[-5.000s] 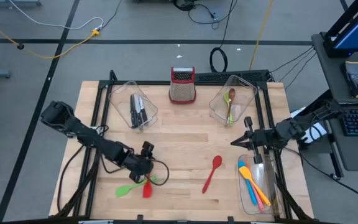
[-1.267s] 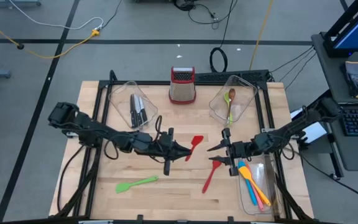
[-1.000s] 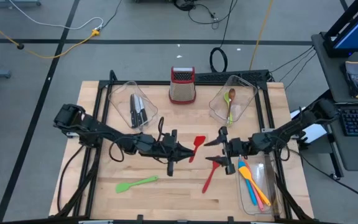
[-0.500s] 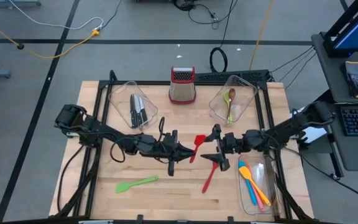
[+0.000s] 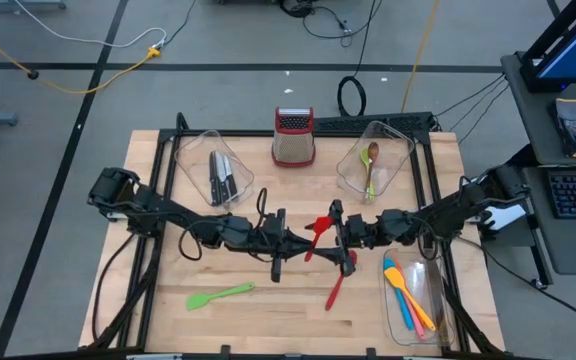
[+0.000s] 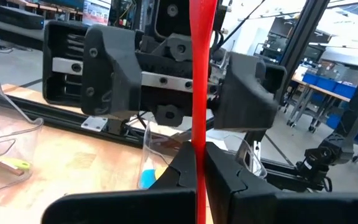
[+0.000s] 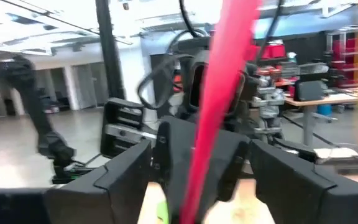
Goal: Pick & Place Kitchen Items
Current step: Put the red spatula into the bottom right transparent bin, then put the green spatula into the bottom right transparent bin
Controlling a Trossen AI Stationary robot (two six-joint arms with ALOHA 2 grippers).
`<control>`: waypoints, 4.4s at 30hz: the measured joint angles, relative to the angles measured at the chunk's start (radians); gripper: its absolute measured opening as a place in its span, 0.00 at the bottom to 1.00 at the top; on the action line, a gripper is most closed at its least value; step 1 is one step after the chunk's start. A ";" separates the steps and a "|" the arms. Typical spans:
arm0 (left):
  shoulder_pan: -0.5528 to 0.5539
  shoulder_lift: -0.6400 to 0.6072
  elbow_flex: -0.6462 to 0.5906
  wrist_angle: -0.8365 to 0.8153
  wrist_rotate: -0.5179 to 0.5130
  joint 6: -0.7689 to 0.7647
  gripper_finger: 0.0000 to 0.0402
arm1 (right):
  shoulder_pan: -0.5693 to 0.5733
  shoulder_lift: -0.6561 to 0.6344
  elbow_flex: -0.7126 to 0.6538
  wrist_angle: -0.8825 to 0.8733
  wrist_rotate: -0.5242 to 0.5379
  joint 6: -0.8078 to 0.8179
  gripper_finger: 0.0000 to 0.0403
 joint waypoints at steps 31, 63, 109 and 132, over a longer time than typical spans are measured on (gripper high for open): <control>0.012 -0.002 0.001 -0.115 0.009 0.043 0.24 | 0.062 -0.236 0.000 -0.389 0.263 0.131 0.02; 0.144 -0.002 0.001 -0.436 -0.105 0.146 0.48 | 0.416 -0.781 -0.001 -1.462 0.159 1.305 0.02; 0.121 -0.001 0.001 -0.449 0.012 0.111 0.49 | 0.910 -0.295 0.000 -1.691 0.036 2.234 0.03; 0.062 -0.021 0.000 -0.453 0.042 0.171 0.49 | 0.912 -0.321 -0.001 -1.653 0.044 2.215 0.22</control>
